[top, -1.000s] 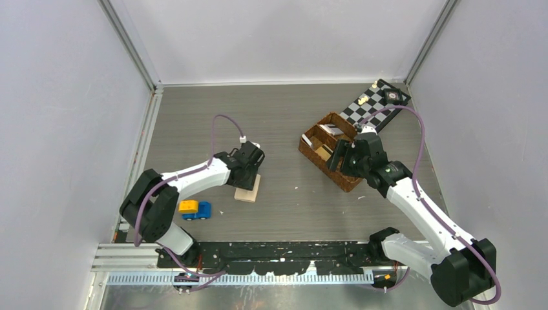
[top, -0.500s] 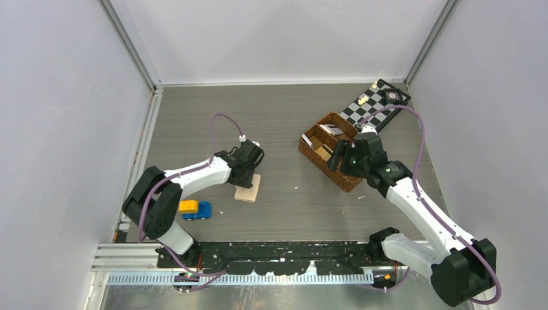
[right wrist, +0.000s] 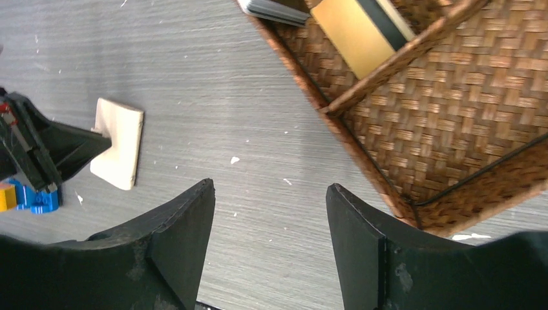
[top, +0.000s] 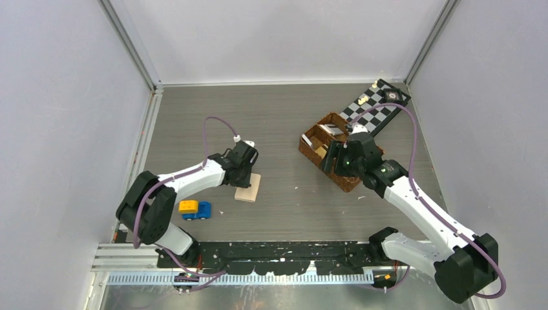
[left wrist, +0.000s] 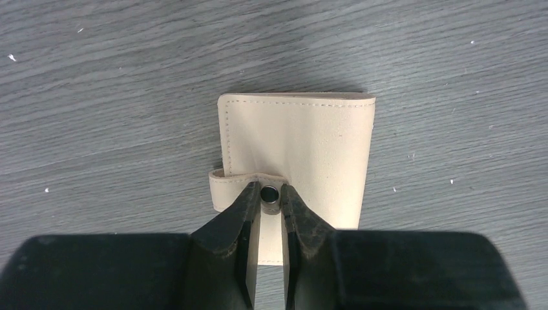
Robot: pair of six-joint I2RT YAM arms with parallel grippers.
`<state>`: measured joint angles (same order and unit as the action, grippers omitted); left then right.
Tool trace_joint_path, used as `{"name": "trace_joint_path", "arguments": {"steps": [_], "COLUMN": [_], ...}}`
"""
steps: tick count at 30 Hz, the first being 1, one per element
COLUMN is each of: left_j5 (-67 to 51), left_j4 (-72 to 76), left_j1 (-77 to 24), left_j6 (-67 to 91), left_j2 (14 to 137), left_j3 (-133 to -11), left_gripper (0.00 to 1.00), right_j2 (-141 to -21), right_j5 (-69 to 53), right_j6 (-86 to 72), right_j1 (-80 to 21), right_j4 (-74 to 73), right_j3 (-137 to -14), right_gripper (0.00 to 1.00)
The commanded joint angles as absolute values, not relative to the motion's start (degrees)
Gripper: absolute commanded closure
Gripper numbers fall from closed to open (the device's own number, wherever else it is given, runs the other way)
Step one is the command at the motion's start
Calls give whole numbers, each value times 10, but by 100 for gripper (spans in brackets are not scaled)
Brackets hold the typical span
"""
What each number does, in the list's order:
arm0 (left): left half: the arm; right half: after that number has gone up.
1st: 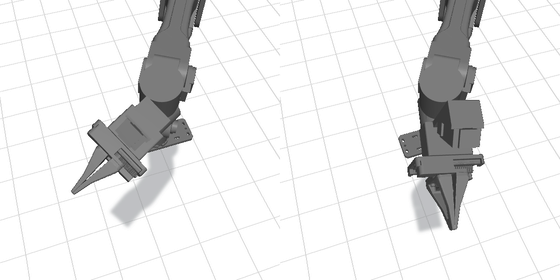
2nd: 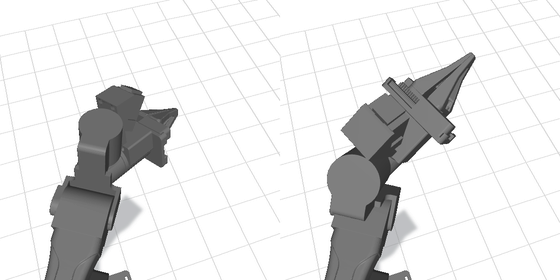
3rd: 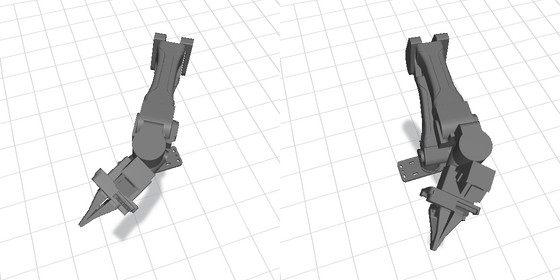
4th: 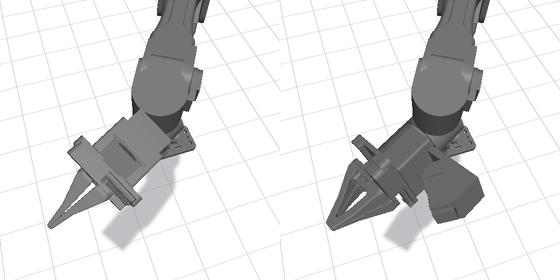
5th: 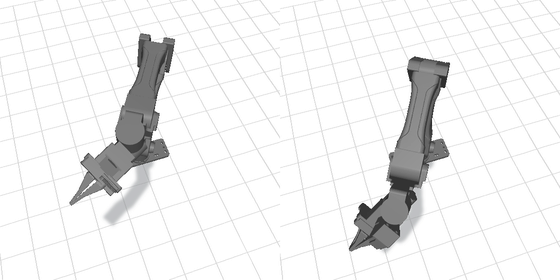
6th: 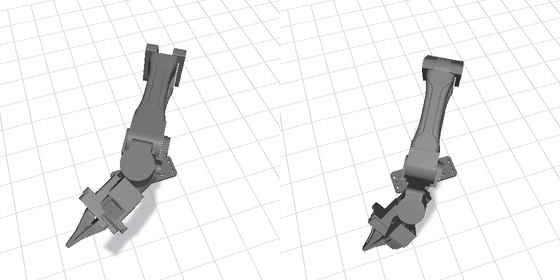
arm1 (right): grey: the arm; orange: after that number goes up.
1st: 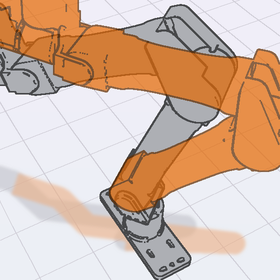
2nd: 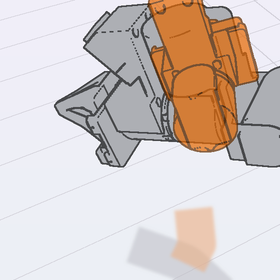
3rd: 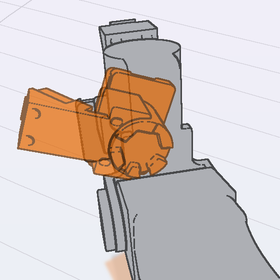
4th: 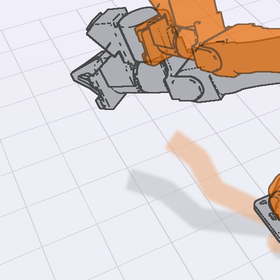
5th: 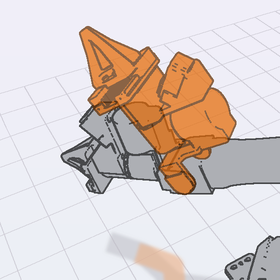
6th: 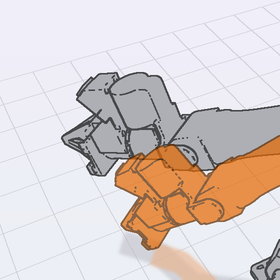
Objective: Put the credit cards into the card holder
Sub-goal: Open the card holder at the center of the board.
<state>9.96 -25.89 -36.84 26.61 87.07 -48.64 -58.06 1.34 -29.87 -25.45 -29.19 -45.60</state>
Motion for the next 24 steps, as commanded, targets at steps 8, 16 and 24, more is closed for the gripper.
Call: {"name": "trace_joint_path", "arguments": {"steps": [8,16,24], "left_j5": [14,-50,-89], "left_j4": [-227,-205,-192], "left_j1": [-324,-295,-265], "left_j6": [304,317,329], "left_j2": [795,737,692], "left_j3": [-430,-400,-375], "left_gripper": [100,100,100], "right_j2": [-640,-752,-864], "right_j5": [52,85,59], "right_j6": [-373,-434,-485], "right_j1": [-393,-489,-546], "right_j4": [-174,-103,-8], "right_j3": [-472,-499,-522], "right_gripper": [37,45,46]}}
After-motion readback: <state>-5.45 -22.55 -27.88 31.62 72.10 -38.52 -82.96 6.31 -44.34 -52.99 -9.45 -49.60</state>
